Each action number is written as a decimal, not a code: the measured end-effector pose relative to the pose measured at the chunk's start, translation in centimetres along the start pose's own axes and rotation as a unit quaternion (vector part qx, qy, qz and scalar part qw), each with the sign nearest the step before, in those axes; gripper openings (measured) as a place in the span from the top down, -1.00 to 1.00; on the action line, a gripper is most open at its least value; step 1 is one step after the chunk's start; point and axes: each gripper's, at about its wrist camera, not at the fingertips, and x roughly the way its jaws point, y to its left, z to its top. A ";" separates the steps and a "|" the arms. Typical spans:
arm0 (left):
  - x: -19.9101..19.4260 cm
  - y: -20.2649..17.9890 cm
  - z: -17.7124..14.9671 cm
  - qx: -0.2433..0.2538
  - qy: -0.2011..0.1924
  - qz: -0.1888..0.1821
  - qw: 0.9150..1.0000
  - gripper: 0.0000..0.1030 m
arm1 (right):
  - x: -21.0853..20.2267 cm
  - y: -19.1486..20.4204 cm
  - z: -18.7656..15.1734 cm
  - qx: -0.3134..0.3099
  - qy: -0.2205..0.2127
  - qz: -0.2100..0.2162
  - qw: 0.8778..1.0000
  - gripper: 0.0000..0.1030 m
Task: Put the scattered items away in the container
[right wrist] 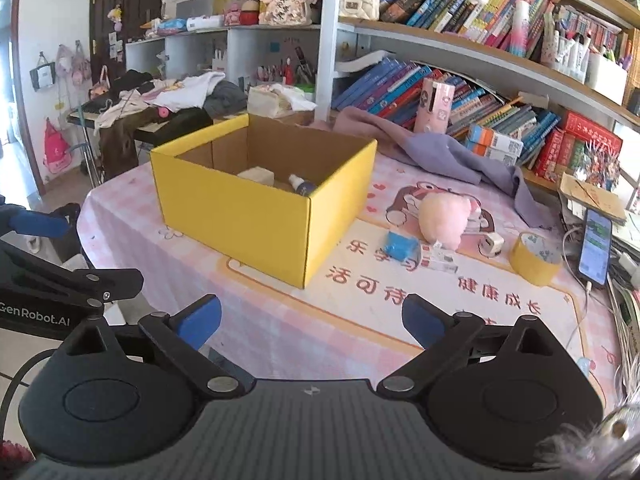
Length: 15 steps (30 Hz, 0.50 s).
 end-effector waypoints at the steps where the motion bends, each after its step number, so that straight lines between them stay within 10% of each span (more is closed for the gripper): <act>1: 0.1 -0.1 0.0 0.000 0.002 -0.004 1.000 -0.95 | -0.1 -0.1 -0.2 0.002 0.004 -0.003 1.000 -0.91; 15: 1.7 -2.0 -0.2 0.019 0.029 -0.049 0.998 -0.95 | -0.7 -1.5 -1.8 0.032 0.032 -0.050 0.998 -0.96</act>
